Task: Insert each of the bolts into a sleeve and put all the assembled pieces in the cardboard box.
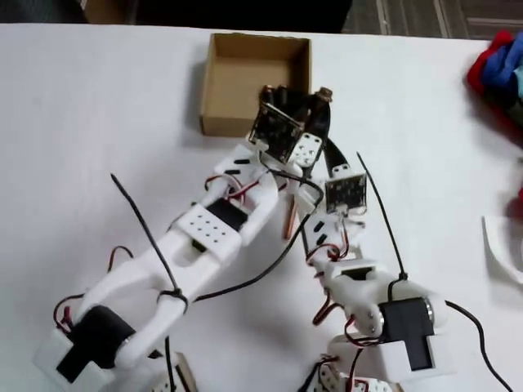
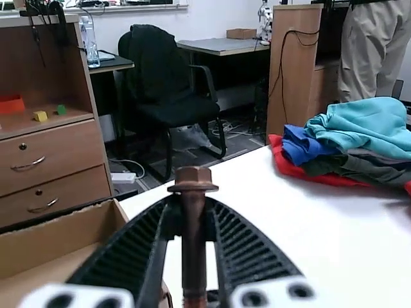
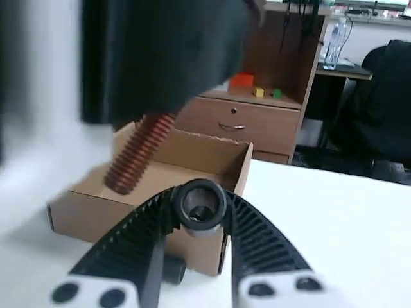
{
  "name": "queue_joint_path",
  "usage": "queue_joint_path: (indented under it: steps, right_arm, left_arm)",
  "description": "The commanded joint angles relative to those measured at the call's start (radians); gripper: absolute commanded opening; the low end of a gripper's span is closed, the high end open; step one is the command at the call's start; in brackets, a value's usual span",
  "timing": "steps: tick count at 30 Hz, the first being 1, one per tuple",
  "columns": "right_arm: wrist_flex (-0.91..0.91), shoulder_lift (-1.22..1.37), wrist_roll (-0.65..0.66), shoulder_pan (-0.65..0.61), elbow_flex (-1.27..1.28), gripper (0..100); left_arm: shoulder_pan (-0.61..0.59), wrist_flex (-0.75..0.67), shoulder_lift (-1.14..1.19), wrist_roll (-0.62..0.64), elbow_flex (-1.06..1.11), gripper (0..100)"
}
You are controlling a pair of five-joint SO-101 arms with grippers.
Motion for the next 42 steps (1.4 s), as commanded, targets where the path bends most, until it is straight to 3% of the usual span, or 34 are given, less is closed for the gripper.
queue_joint_path:
  steps: [1, 5, 10, 13, 18, 21, 24, 32, 38, 42]
  right_arm:
    - [0.061, -0.012, -0.011, 0.038, -0.046, 2.2]
    - [0.166, -0.013, -0.011, 0.085, -0.032, 2.2]
    - [0.412, -0.099, 0.000, 0.090, -0.003, 2.2]
    - [0.743, -0.246, 0.049, 0.077, -0.026, 2.2]
    - [1.448, -0.510, 0.072, 0.051, -0.229, 2.2]
    - [1.721, -0.530, 0.068, -0.002, -0.410, 2.2]
    - [1.885, -0.447, 0.068, -0.071, -0.562, 2.2]
    - [2.221, 0.064, 0.068, -0.163, -1.053, 2.2]
    - [2.387, 0.348, 0.068, -0.185, -1.389, 2.2]
    - [2.404, 0.467, 0.071, -0.242, -1.517, 2.3]
  left_arm:
    - [-0.009, -0.038, -0.046, -0.009, -0.012, 2]
    - [-0.023, -0.012, -0.126, -0.009, -0.007, 2]
    - [-0.126, 0.180, -0.272, -0.008, 0.062, 2]
    - [-0.224, 0.334, -0.359, -0.006, 0.119, 2]
    - [-0.440, 0.540, -0.496, -0.008, 0.153, 2]
    - [-0.574, 0.681, -0.566, -0.008, 0.154, 2]
    - [-0.629, 0.753, -0.621, -0.008, 0.196, 3]
    - [-0.638, 0.733, -0.635, -0.009, 0.280, 3]
    - [-0.638, 0.749, -0.310, -0.066, 0.176, 3]
    - [-0.641, 0.787, -0.095, -0.037, 0.056, 3]
